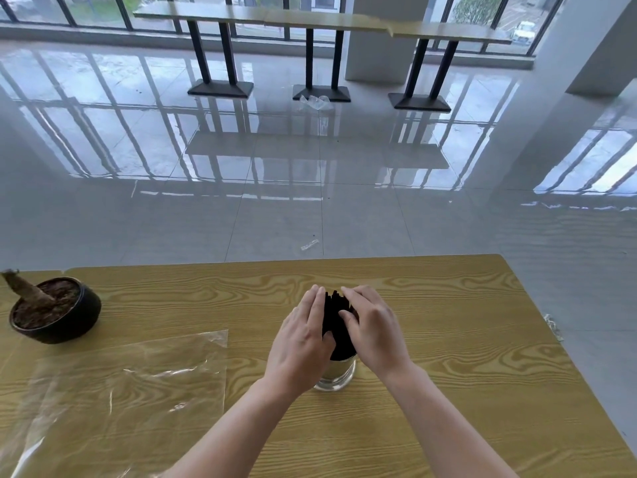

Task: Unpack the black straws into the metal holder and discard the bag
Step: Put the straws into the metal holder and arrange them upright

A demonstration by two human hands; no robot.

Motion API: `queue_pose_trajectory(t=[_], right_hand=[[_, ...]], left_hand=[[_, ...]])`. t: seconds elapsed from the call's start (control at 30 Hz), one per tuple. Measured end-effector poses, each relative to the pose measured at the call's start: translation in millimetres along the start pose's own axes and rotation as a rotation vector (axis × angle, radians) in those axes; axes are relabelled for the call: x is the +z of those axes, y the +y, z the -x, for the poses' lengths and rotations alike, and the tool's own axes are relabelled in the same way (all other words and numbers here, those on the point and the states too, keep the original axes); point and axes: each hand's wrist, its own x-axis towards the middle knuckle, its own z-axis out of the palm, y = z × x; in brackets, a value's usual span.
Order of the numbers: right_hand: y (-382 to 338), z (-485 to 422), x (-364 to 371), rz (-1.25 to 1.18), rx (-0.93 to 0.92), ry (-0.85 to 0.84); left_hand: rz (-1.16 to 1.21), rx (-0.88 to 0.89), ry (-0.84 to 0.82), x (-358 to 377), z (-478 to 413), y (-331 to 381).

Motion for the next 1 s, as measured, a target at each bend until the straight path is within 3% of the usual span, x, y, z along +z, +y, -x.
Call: queue_pose_trajectory(t=[0.43,0.7,0.8,1.0], right_hand=[[4,-2,5,0.037,-0.047,-0.021],[10,1,7,0.015,-0.044,-0.045],[13,1,8,0.057,-0.046,-0.032],[11,0,16,0.154,-0.118,-0.181]], left_hand=[[0.122,0.025,0.022,5,4,4],[-0.055,0.121,0.047,2,-2,0],[-0.029,0.075,0.11,0,-1,1],[0.003,0.123,0.084,1,3,2]])
